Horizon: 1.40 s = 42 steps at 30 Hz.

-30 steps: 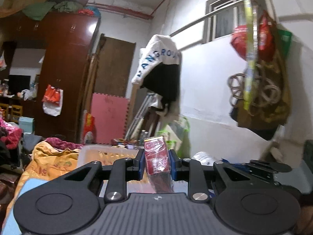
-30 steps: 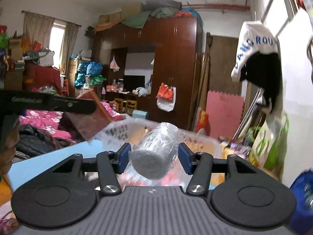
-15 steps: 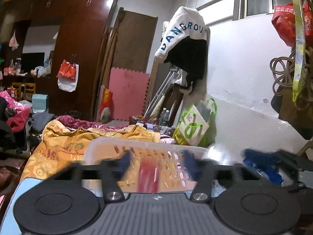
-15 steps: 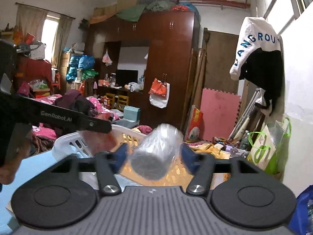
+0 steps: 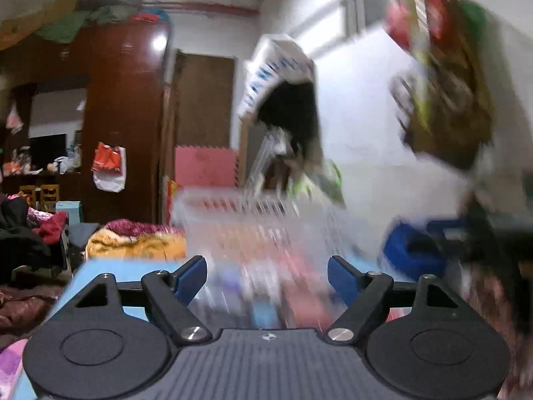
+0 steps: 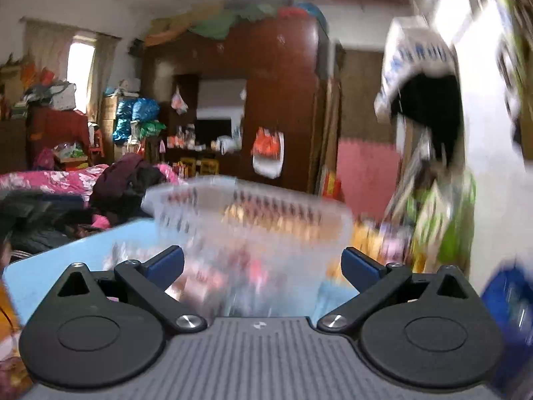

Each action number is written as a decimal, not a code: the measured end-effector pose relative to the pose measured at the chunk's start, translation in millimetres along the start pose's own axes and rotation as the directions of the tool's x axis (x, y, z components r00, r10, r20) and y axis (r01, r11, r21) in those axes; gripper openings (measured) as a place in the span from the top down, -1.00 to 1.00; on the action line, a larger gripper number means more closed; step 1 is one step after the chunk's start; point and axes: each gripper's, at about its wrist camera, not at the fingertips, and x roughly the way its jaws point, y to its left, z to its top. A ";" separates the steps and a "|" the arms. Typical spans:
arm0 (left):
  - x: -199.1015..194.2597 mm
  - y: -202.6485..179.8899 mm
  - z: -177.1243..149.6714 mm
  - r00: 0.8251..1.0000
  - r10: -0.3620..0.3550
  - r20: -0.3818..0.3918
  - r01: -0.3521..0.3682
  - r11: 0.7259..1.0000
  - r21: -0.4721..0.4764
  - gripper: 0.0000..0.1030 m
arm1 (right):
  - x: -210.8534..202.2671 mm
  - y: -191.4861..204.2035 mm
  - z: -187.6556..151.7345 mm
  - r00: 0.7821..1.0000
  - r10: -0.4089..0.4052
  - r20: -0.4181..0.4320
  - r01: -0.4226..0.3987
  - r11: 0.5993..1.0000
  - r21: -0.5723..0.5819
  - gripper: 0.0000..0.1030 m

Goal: Organize objects
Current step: 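Grasp the purple-and-white box with the left gripper while the right grasps the wrapped red ball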

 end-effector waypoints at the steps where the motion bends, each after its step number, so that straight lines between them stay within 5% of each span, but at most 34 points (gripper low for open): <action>1: -3.6 -8.9 -13.0 1.000 -0.011 -0.022 0.012 0.999 0.030 -0.61 | 1.4 -3.7 -8.4 1.000 -0.003 -0.014 0.003 1.000 0.018 -1.00; 9: -2.3 -38.7 -52.9 0.993 -0.065 -0.101 0.073 0.994 0.077 -0.61 | 11.0 -16.1 -35.7 0.998 0.039 -0.044 -0.036 0.996 0.076 -0.93; 15: 11.3 -43.4 -66.3 0.990 -0.076 -0.121 0.084 0.995 0.059 -0.61 | 34.6 -19.2 -40.9 0.990 0.043 -0.135 -0.036 0.998 0.054 -0.15; 24: 17.9 -46.8 -79.3 0.990 -0.076 -0.119 0.084 0.994 0.064 -0.61 | 34.3 -18.5 -59.7 0.988 0.057 -0.141 -0.049 0.997 0.060 -0.01; 26: 16.3 -45.6 -79.2 0.990 -0.082 -0.111 0.089 0.994 0.057 -0.44 | 32.1 -19.7 -63.1 0.990 0.054 -0.129 -0.046 0.997 0.066 -0.01; 30: 10.7 -47.3 -79.3 0.994 -0.073 -0.083 0.079 0.994 0.074 -0.43 | 23.8 -20.2 -62.9 0.993 0.060 -0.103 -0.051 0.995 0.080 0.00; 42: -7.6 -23.7 -52.9 0.999 -0.033 -0.005 0.033 0.999 0.041 -0.43 | 9.6 -13.1 -53.7 0.998 0.054 -0.033 -0.052 0.996 0.068 0.01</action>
